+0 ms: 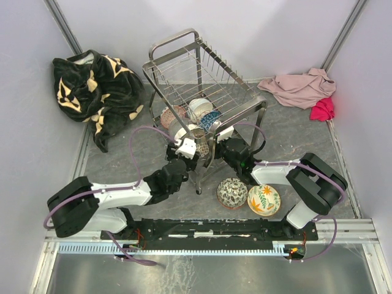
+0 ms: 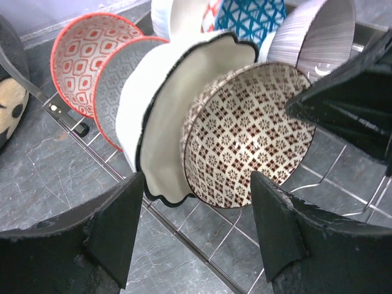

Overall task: Load the bowls into the dish rack
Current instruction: Place the bowl in the dish rack.

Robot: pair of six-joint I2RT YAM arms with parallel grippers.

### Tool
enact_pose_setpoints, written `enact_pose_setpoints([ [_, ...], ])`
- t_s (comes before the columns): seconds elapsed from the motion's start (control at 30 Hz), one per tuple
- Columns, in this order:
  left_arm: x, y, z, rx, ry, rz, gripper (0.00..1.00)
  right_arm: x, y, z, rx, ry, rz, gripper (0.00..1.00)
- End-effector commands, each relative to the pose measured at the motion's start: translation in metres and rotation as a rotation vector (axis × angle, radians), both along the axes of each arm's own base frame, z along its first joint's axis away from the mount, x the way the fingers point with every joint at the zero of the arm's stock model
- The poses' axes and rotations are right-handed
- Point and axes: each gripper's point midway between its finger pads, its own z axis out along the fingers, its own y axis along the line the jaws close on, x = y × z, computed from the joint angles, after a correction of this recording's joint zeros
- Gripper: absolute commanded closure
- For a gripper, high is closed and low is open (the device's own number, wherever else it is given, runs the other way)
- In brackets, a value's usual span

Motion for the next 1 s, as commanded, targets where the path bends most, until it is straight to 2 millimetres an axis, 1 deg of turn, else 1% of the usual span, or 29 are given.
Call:
enact_pose_setpoints([
  [0.0,0.000,0.003,0.031,-0.192,-0.005,0.040,0.23,0.008,-0.014,0.010,-0.024,-0.046,-0.071,1.00],
  [0.1,-0.001,0.012,0.037,-0.248,0.026,0.075,0.23,0.005,-0.014,0.010,-0.030,-0.059,-0.068,1.00],
  [0.13,-0.002,0.015,0.035,-0.258,0.044,0.090,0.23,0.004,-0.013,0.013,-0.031,-0.068,-0.065,1.00],
  [0.23,-0.003,0.027,0.034,-0.321,0.081,0.155,0.24,0.002,-0.018,0.011,-0.071,-0.084,-0.080,1.00],
  [0.37,-0.006,0.032,0.030,-0.377,0.113,0.189,0.25,-0.004,-0.016,0.014,-0.083,-0.120,-0.060,1.00],
  [0.63,-0.003,0.042,0.028,-0.409,0.144,0.251,0.26,-0.012,-0.016,0.011,-0.117,-0.191,-0.034,1.00],
  [0.77,-0.003,0.049,0.031,-0.421,0.137,0.265,0.26,-0.014,-0.016,0.000,-0.164,-0.213,-0.025,1.00],
  [0.97,-0.001,0.055,0.032,-0.425,0.135,0.277,0.27,-0.023,-0.011,0.002,-0.158,-0.258,0.021,1.00],
])
